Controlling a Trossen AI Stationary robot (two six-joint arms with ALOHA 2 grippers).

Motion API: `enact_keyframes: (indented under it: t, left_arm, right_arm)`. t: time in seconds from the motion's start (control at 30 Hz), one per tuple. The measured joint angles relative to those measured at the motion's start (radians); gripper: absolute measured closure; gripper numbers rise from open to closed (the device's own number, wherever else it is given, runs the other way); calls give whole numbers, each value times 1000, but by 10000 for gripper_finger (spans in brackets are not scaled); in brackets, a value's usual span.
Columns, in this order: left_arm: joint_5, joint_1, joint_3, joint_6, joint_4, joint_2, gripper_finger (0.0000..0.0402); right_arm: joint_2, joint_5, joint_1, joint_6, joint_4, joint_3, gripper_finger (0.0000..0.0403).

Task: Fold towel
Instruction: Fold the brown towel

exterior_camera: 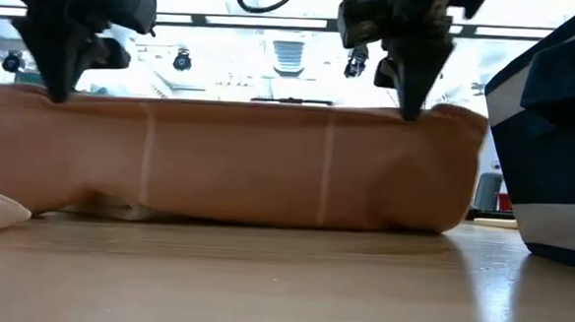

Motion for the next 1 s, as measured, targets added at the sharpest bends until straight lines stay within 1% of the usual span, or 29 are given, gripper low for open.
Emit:
enact_keyframes:
  t: [0.07,0.1,0.23,0.37,0.43,0.5,0.6,0.77,0.93,1.0]
  left_arm:
    - [-101,17,7,29,-30,-1,401]
    - [-132,28,8,47,-37,-1,401]
    - [-240,82,2,145,-34,1,401]
    - [-341,160,-11,228,-15,4,401]
    - [-374,202,-22,275,9,4,401]
    - [-393,245,-32,331,41,4,401]
    - [-391,312,-48,402,98,4,401]
    - [-390,407,-64,457,137,4,401]
    - [-339,458,-83,503,176,4,401]
    - [-339,465,-97,515,215,4,401]
  right_arm:
    - [0,46,-25,-2,-13,9,403]
    - [0,72,-38,-3,-14,10,403]
    - [1,164,-100,-3,-15,10,403]
    - [7,253,-163,-3,-8,10,403]
    - [8,285,-190,-9,-3,10,403]
    - [8,307,-216,-22,7,10,403]
    - [8,313,-249,-38,39,10,403]
    - [8,314,-288,-55,85,10,403]
    - [8,312,-304,-74,114,10,403]
    - [8,313,-309,-75,120,10,403]
